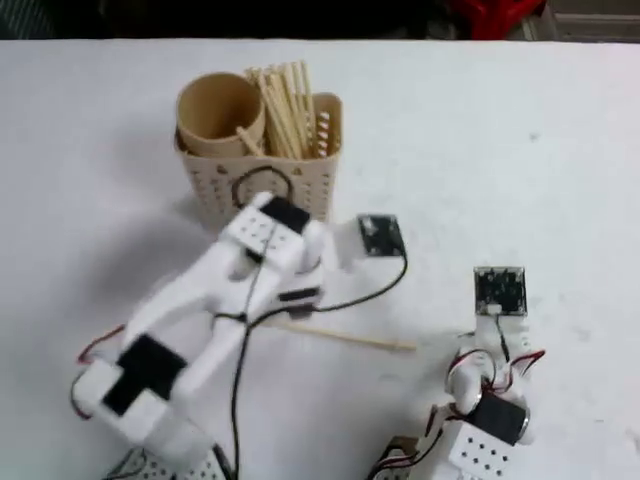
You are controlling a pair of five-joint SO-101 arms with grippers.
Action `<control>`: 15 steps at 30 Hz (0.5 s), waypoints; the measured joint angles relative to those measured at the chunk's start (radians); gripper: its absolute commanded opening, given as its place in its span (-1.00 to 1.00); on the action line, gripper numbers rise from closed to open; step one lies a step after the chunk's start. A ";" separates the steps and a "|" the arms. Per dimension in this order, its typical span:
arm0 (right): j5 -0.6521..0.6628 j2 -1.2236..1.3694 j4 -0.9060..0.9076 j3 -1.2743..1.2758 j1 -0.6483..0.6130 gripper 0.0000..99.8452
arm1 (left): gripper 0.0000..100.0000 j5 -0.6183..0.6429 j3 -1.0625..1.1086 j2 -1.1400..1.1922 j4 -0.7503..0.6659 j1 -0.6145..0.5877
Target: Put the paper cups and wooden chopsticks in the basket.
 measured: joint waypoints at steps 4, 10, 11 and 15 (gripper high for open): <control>0.000 0.000 0.000 0.000 0.000 -0.96 | -0.59 -0.055 -0.005 0.107 -0.043 0.000; 0.000 0.000 0.000 0.000 0.015 -0.96 | -0.59 -0.068 -0.032 0.206 -0.097 0.000; 0.000 0.000 0.002 0.000 0.031 -0.96 | -0.59 -0.068 -0.037 0.213 -0.098 0.000; 0.000 0.000 0.003 0.000 0.069 -0.96 | -0.62 -0.068 -0.041 0.219 -0.098 0.000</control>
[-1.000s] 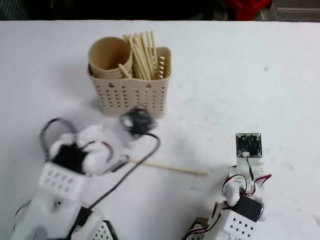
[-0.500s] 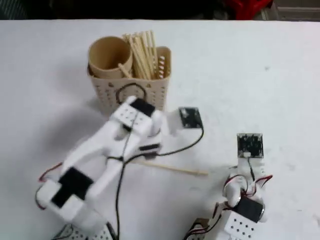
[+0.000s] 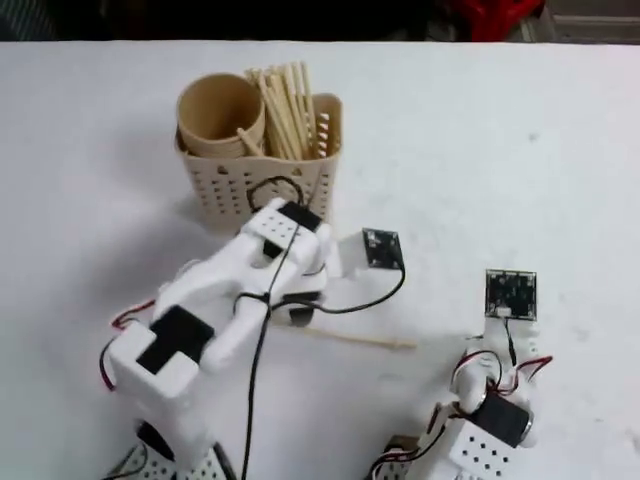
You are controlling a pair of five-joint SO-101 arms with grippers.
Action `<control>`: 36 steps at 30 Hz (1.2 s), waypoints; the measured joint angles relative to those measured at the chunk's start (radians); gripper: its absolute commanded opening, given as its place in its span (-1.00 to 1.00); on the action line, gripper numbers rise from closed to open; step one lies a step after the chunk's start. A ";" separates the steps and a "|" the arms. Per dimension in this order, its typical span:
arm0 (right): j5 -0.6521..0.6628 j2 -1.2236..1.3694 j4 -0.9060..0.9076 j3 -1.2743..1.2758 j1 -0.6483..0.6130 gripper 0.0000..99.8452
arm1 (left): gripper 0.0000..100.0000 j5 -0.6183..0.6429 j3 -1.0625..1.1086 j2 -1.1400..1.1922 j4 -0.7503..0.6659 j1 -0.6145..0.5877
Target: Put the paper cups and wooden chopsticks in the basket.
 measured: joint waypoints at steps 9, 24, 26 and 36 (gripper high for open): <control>0.000 0.000 0.000 0.000 0.002 -0.96 | -0.63 0.060 0.072 -0.175 0.020 0.003; 0.000 -0.044 0.057 0.000 0.014 -0.96 | -0.66 0.072 0.100 -0.058 -0.023 0.057; 0.000 -0.044 0.057 0.000 0.015 -0.96 | -0.73 0.075 0.032 -0.003 0.029 0.057; 0.000 -0.044 0.057 0.000 0.014 -0.96 | -0.95 0.147 -0.061 0.083 0.095 0.068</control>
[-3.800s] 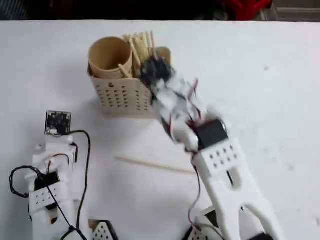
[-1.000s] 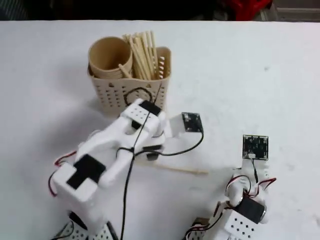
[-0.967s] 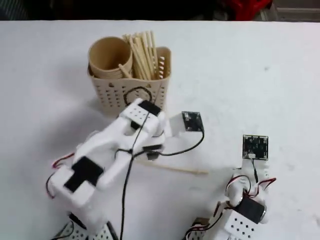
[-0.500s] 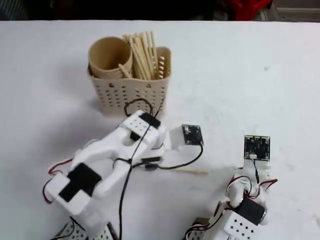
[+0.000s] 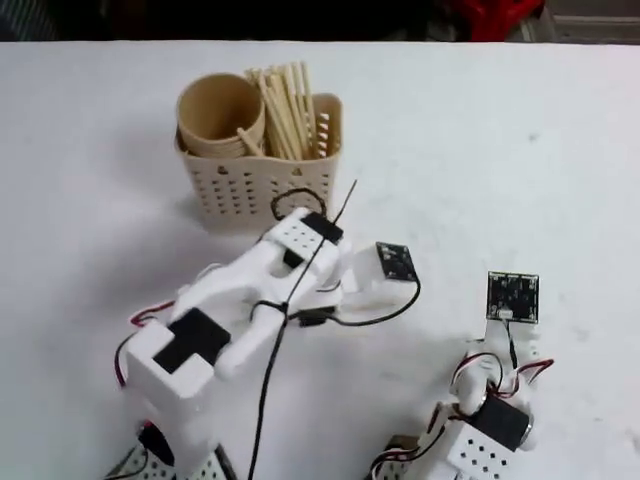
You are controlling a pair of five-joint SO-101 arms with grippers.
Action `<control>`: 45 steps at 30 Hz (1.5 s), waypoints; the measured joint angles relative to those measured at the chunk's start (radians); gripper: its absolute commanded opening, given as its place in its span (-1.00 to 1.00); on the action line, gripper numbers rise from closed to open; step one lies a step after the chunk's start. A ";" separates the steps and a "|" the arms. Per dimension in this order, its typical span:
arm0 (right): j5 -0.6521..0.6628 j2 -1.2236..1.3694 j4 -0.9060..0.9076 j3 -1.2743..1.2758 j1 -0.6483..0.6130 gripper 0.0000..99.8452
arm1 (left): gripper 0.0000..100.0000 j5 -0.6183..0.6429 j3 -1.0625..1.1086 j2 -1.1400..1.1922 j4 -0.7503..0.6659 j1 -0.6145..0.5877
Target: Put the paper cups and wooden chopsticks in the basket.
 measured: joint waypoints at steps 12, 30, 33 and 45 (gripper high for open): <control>0.000 0.000 0.000 0.000 -0.015 -0.96 | -0.95 0.002 0.055 -0.115 -0.009 -0.018; 0.000 0.000 0.000 0.000 -0.014 -0.96 | -0.95 0.267 0.319 -1.051 -0.190 -0.041; 0.000 0.000 0.000 0.000 -0.014 -0.96 | -0.95 0.342 0.316 -1.180 -0.302 -0.043; 0.000 0.000 0.000 0.000 -0.014 -0.96 | -0.95 0.717 0.245 -1.023 -1.068 -0.187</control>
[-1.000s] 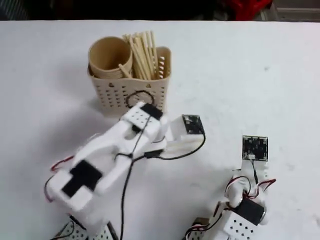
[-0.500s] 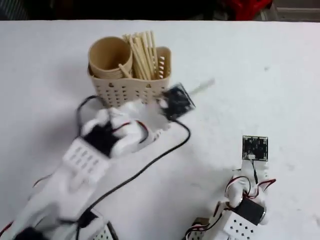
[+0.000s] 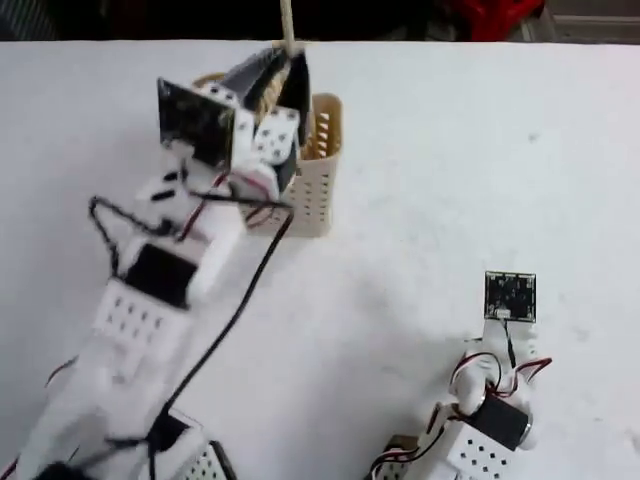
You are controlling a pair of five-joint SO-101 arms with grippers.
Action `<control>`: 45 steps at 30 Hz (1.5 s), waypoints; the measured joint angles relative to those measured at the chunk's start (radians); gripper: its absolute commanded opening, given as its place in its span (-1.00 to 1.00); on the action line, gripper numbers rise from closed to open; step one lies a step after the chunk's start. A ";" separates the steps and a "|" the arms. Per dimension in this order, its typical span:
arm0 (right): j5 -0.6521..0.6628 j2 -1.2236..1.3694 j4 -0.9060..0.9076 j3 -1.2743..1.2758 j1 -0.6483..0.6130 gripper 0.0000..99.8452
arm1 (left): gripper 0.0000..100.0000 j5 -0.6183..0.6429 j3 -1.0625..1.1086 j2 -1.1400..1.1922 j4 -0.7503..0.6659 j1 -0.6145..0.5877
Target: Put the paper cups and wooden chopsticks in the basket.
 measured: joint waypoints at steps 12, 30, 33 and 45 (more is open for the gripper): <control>0.000 0.000 0.000 0.000 0.000 -0.96 | -0.76 0.147 -0.120 0.325 -0.049 -0.069; 0.000 0.000 0.000 0.000 0.000 -0.96 | -0.74 0.235 -0.120 0.327 0.048 -0.072; 0.000 -0.006 0.000 0.000 0.000 -0.96 | -0.74 0.235 -0.120 0.296 0.123 -0.072; 0.000 -0.006 0.000 0.000 0.000 -0.96 | -0.74 0.235 0.075 -0.175 0.611 -0.080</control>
